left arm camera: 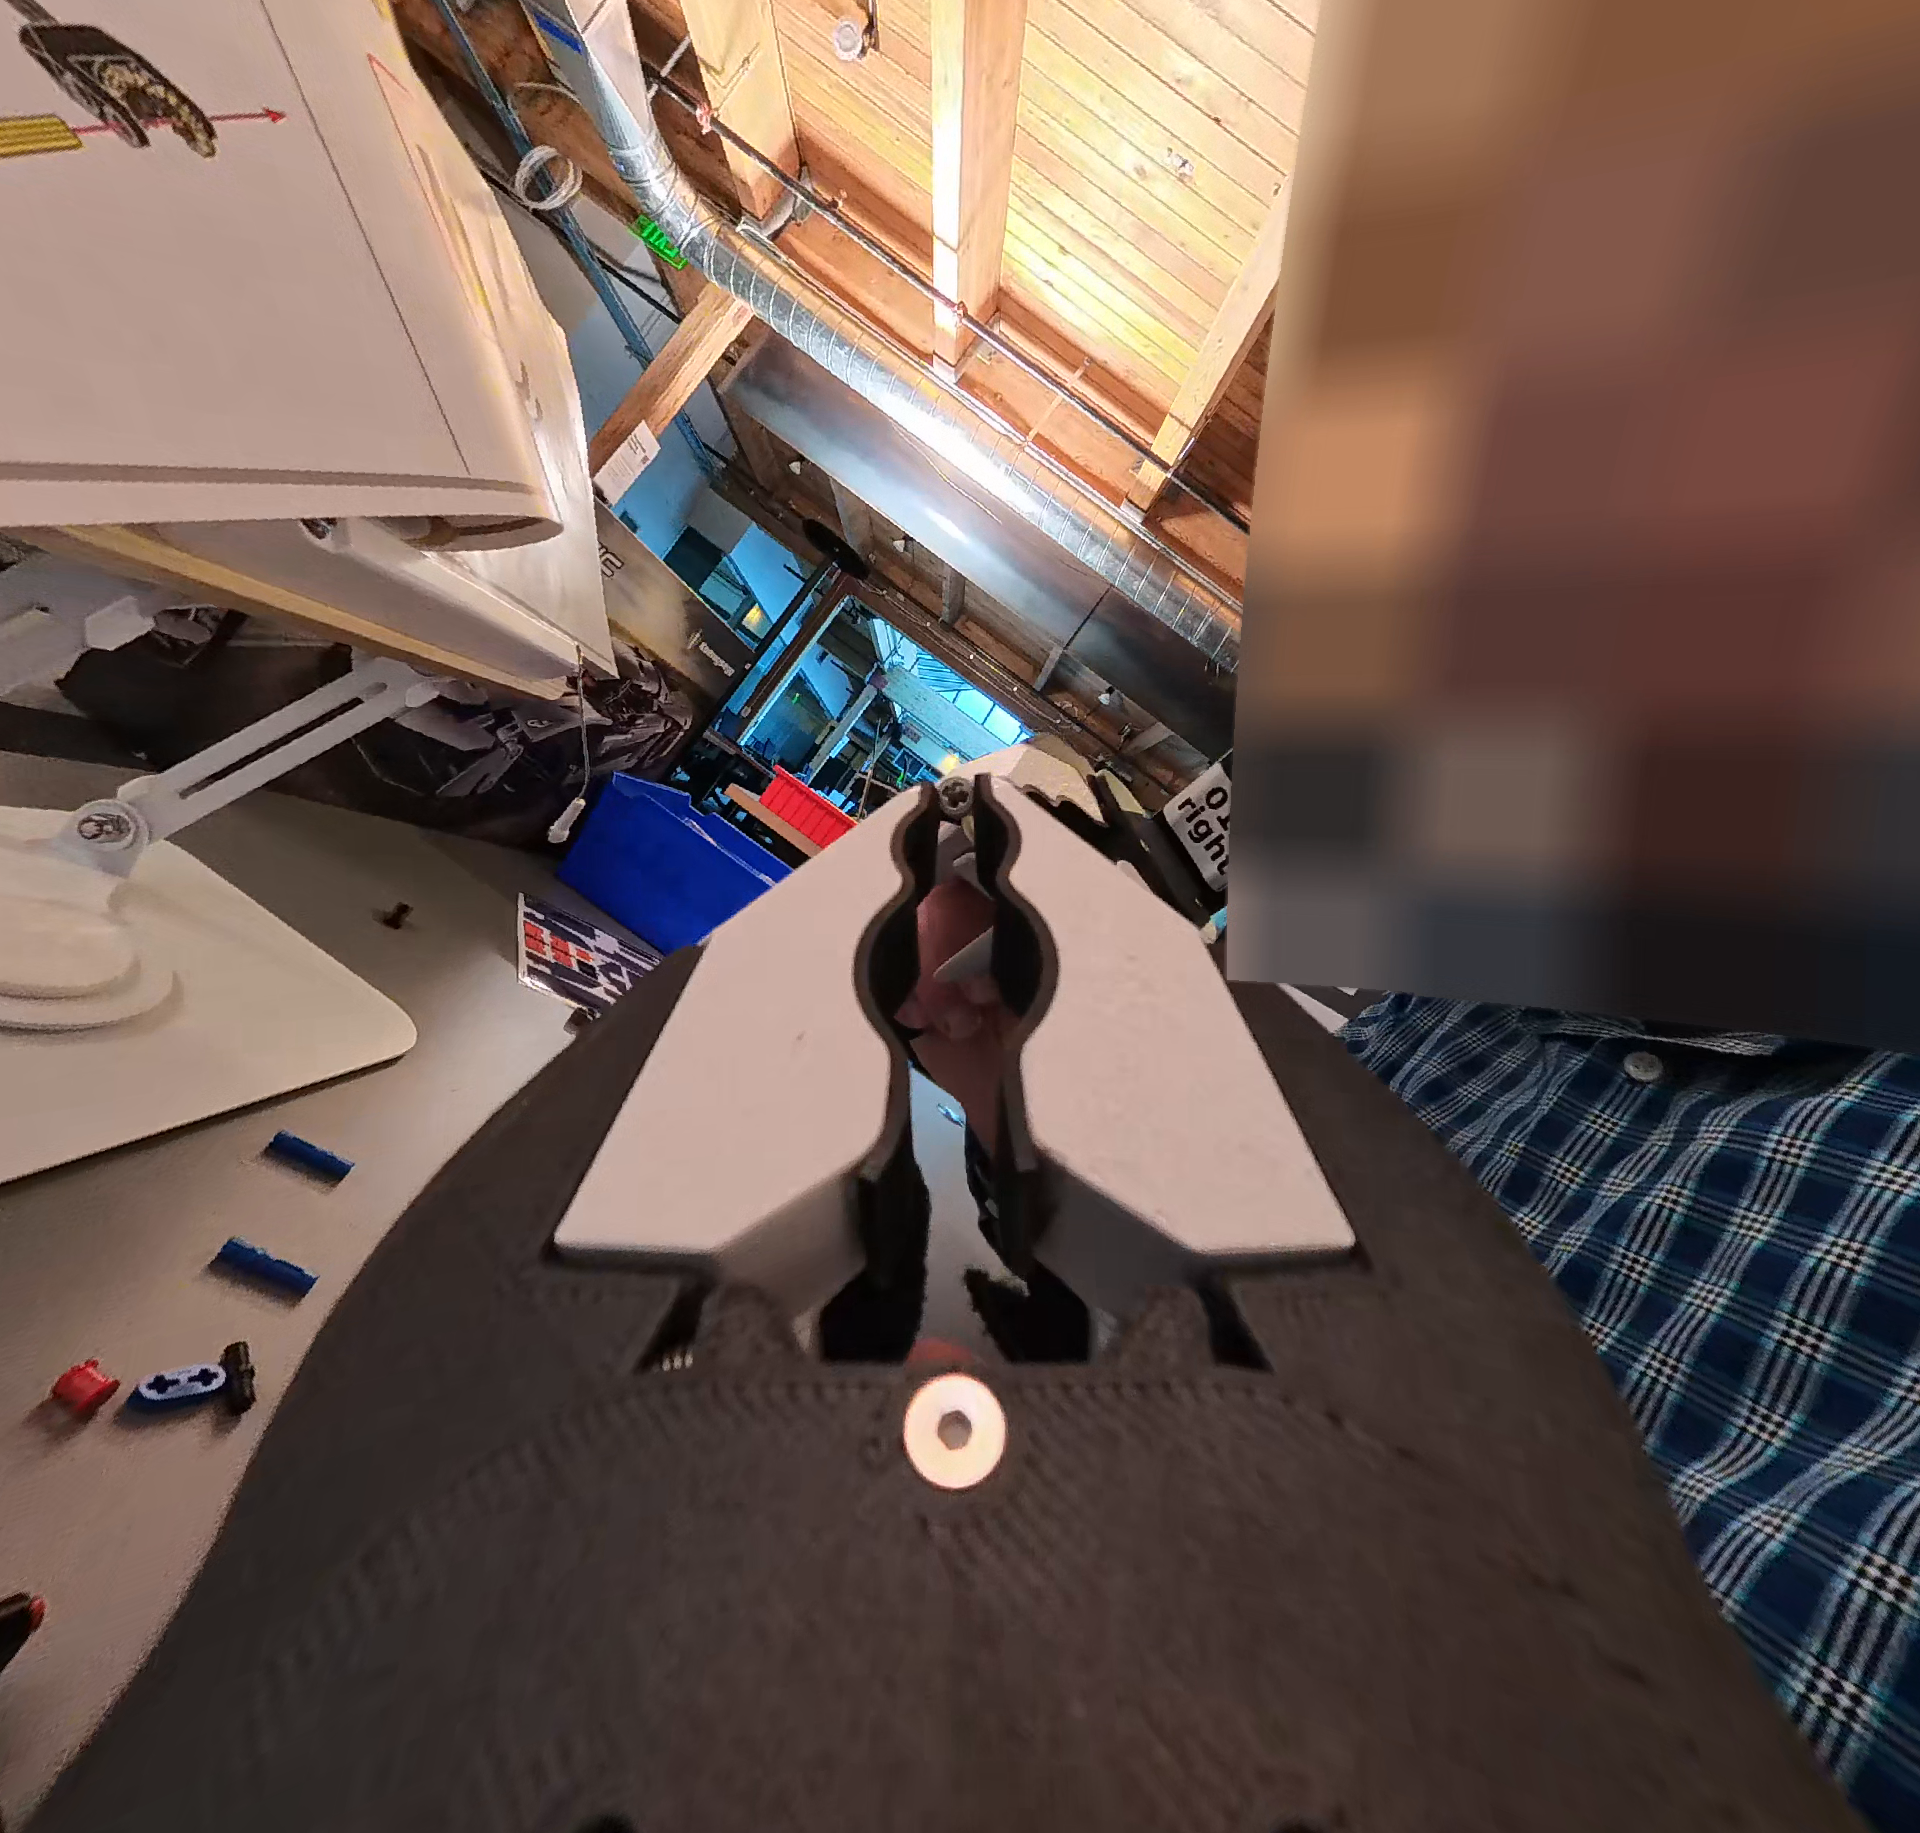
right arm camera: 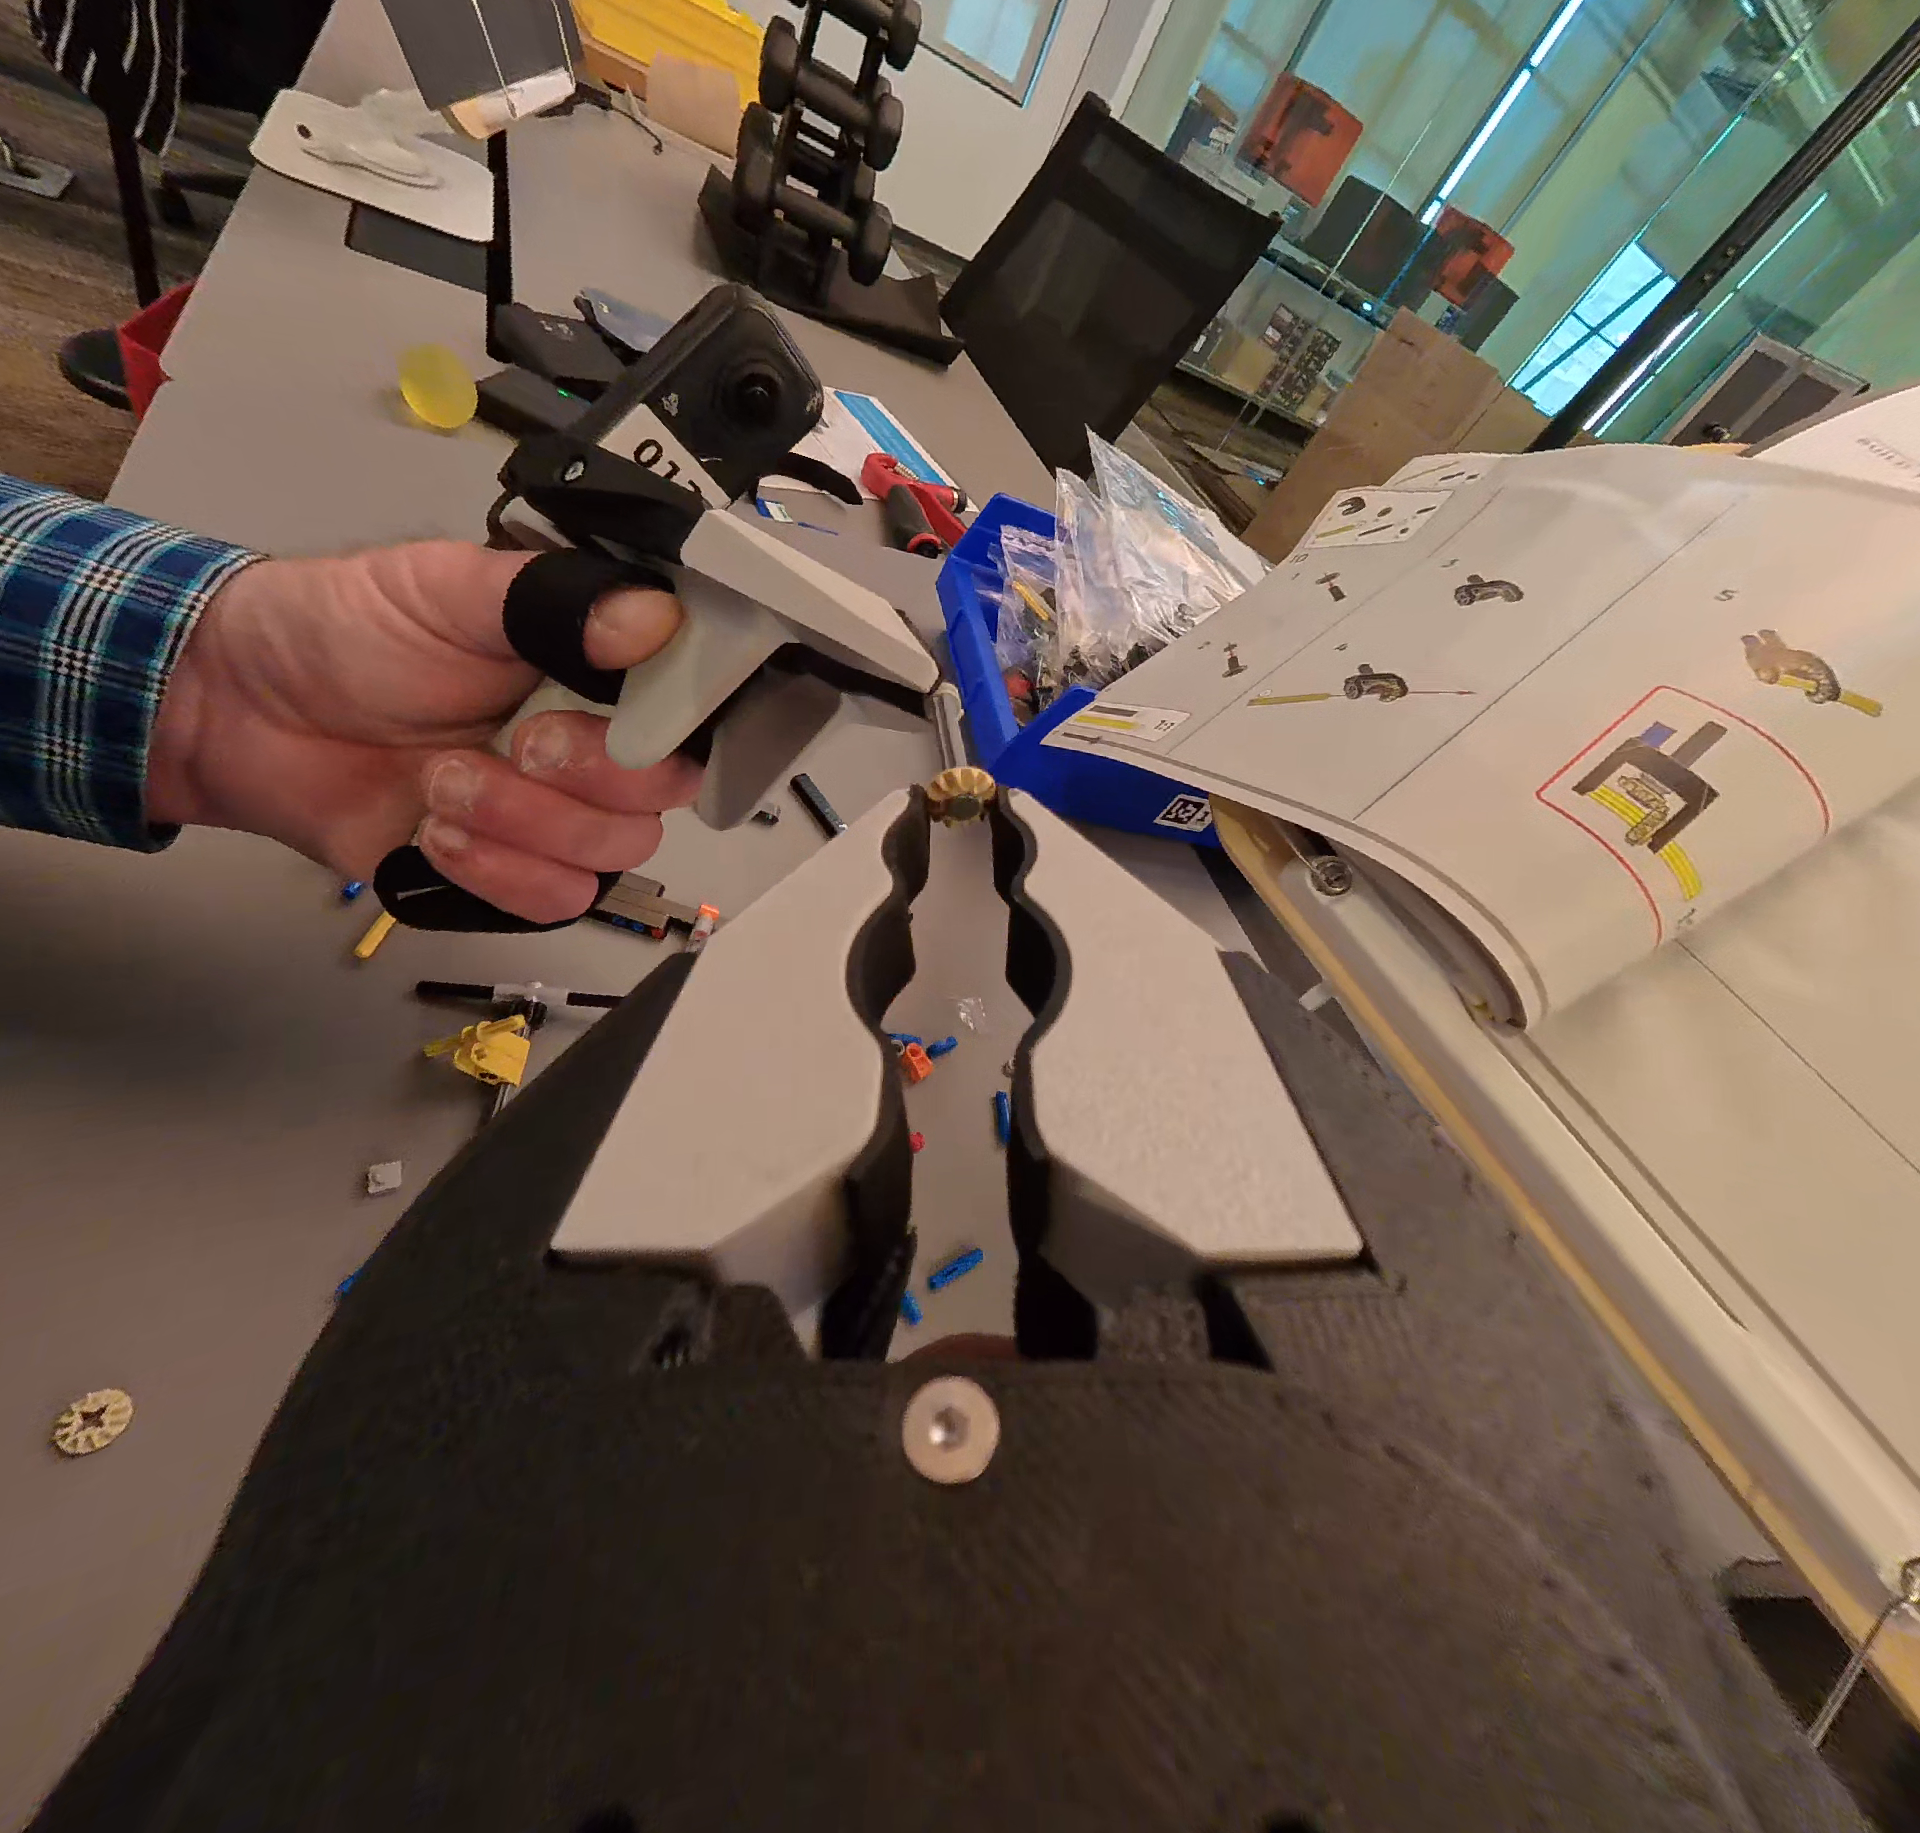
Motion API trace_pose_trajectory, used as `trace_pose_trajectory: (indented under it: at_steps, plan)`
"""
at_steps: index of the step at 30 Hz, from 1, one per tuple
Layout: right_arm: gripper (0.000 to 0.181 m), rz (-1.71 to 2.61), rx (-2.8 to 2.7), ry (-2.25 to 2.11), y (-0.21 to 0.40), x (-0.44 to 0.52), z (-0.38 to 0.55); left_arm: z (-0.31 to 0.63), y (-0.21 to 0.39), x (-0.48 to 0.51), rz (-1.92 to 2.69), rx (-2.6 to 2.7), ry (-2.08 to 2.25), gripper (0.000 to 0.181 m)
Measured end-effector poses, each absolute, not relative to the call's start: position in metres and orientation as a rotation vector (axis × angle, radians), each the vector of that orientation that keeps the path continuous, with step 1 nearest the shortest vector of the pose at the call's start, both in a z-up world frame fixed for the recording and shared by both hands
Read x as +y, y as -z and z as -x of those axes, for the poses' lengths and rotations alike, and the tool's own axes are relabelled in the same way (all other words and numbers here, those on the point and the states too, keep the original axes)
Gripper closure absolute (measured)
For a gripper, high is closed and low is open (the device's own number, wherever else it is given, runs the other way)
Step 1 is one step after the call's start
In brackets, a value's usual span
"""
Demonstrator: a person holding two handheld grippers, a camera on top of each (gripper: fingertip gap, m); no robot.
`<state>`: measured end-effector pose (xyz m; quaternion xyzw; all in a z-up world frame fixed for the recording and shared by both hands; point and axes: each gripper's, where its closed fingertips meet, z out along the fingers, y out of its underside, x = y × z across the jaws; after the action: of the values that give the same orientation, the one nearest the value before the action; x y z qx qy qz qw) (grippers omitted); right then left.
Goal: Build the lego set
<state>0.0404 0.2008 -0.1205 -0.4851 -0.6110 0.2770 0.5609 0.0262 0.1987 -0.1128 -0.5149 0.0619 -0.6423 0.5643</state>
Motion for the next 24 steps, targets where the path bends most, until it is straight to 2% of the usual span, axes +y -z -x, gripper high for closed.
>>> trace_pose_trajectory:
  at_steps: [9,24]
  plan:
    - [0.172,1.197,-1.429,-0.751,0.1233,0.2001,-0.0404,-0.0267,0.1132,0.1975,1.207,0.176,1.478,0.178]
    - [0.172,1.386,-1.328,-1.16,0.1231,0.1984,-0.0422,-0.0319,0.11,0.1956,1.264,0.327,1.268,0.178]
